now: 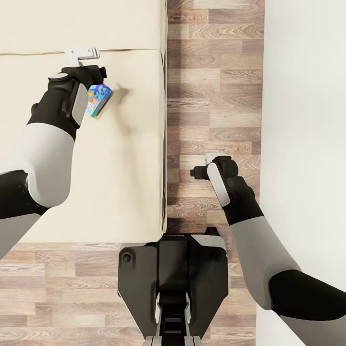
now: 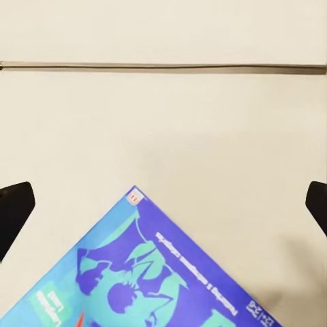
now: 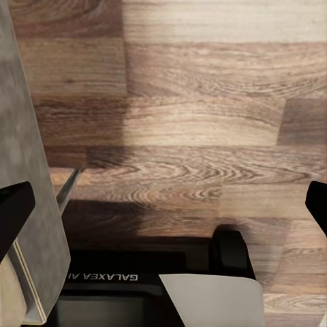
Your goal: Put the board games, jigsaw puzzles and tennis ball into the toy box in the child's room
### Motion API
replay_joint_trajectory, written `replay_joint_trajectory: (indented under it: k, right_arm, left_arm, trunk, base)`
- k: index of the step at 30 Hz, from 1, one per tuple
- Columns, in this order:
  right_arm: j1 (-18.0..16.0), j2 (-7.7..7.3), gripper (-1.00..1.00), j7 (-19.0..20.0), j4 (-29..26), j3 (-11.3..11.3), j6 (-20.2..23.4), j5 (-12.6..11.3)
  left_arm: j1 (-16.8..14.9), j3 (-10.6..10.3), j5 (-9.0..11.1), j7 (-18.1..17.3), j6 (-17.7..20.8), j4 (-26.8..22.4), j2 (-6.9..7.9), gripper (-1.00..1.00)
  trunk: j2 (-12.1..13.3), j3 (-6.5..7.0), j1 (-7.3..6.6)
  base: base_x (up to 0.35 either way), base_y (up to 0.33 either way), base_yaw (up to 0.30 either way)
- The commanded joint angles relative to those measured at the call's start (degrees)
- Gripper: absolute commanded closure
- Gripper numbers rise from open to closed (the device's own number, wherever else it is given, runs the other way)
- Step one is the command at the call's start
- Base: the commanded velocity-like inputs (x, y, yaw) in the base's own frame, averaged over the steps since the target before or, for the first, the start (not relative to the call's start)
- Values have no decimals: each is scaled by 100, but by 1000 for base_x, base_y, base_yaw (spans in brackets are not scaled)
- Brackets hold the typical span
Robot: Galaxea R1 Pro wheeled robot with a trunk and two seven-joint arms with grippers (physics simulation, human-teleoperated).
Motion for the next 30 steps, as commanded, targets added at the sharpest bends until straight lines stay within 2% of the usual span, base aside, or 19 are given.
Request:
replay_joint_trajectory:
  k: [1,9,30]
  right_arm:
    - [-2,0,-100,-58,-3,3,16,-56]
    - [-2,0,-100,-58,-2,-1,13,-56]
    - [-2,0,-100,-58,-2,-1,16,-56]
  left_arm:
    - [-2,34,-58,-13,28,-10,-6,-100]
    - [-2,33,-58,-14,21,-56,-6,-100]
    - [15,27,-58,-16,16,-154,-45,-100]
  trunk:
    - [-9,-6,4]
    - [-9,-6,4]
    - [-9,-6,4]
  base:
    - [0,53,0]
    - [0,80,0]
    - [0,4,0]
